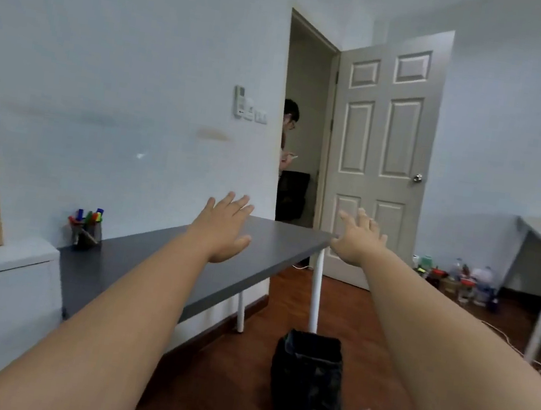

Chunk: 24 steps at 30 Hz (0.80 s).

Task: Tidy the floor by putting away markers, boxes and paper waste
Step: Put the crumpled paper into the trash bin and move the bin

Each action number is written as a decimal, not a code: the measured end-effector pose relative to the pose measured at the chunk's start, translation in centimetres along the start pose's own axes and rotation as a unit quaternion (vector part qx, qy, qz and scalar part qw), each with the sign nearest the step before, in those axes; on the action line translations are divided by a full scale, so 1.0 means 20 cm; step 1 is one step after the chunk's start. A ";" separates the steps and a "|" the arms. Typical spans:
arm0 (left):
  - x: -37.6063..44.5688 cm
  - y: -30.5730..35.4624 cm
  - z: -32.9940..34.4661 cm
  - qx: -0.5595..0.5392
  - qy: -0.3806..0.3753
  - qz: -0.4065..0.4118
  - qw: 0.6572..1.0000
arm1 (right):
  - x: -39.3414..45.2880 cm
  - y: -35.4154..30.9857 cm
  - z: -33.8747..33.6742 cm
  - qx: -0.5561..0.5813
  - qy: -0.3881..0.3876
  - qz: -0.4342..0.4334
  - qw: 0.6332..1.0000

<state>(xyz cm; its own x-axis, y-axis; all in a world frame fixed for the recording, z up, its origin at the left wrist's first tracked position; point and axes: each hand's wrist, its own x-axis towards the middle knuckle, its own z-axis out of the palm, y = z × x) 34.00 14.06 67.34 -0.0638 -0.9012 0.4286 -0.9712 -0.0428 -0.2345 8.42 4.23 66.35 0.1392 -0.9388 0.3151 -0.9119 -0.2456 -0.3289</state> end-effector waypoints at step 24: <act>0.33 0.96 1.57 -0.117 -0.338 0.108 0.928 | 0.02 1.24 1.29 -0.084 -0.321 0.176 0.927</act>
<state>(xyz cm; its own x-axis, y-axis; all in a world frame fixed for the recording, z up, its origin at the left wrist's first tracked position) 22.11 -6.28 38.38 -0.1811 -0.9457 -0.2698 -0.9808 0.1938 -0.0211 -4.12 -8.46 35.36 -0.0264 -0.9176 -0.3967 -0.9843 0.0932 -0.1500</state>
